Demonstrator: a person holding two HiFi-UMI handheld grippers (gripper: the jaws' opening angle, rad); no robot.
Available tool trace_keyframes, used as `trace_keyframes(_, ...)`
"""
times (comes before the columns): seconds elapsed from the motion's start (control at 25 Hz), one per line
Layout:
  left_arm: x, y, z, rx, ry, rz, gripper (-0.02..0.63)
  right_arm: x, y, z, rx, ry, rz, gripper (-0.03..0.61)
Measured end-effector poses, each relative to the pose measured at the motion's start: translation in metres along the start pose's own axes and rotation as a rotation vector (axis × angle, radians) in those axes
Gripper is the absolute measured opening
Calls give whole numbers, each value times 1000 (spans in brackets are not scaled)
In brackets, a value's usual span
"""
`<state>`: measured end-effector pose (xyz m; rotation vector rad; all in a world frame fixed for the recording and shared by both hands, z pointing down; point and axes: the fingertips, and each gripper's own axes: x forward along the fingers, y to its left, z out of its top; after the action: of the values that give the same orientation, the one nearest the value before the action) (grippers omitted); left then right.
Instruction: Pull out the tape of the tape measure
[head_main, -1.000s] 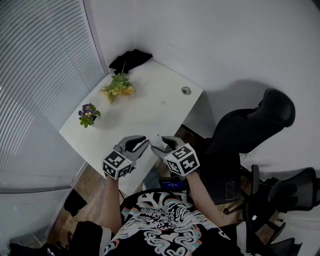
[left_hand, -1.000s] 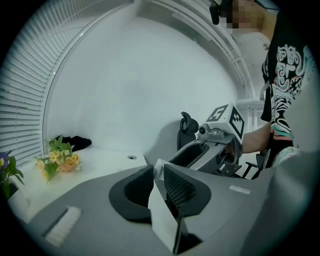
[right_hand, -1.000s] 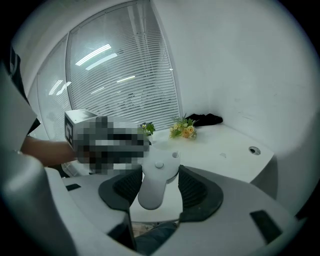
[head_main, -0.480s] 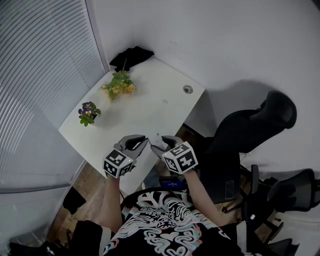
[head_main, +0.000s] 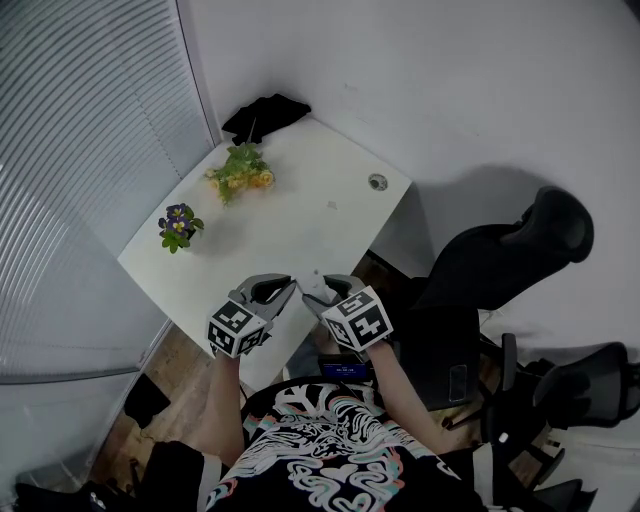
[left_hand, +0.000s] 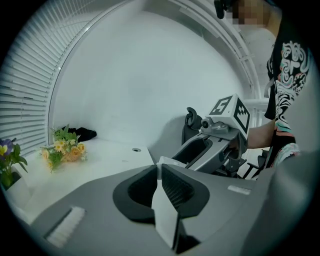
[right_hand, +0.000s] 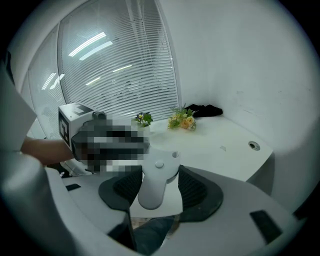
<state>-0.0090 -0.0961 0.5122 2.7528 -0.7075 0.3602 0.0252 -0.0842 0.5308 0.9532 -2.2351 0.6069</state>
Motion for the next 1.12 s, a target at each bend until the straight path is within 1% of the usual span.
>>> trace_keyframes(0.4, -4, 4, -8, -28, 13, 12, 32, 2, -3, -10, 17, 18, -9, 230)
trace_keyframes(1.12, -9, 8, -12, -34, 25, 27, 32, 5, -3, -13, 11, 43, -29, 229)
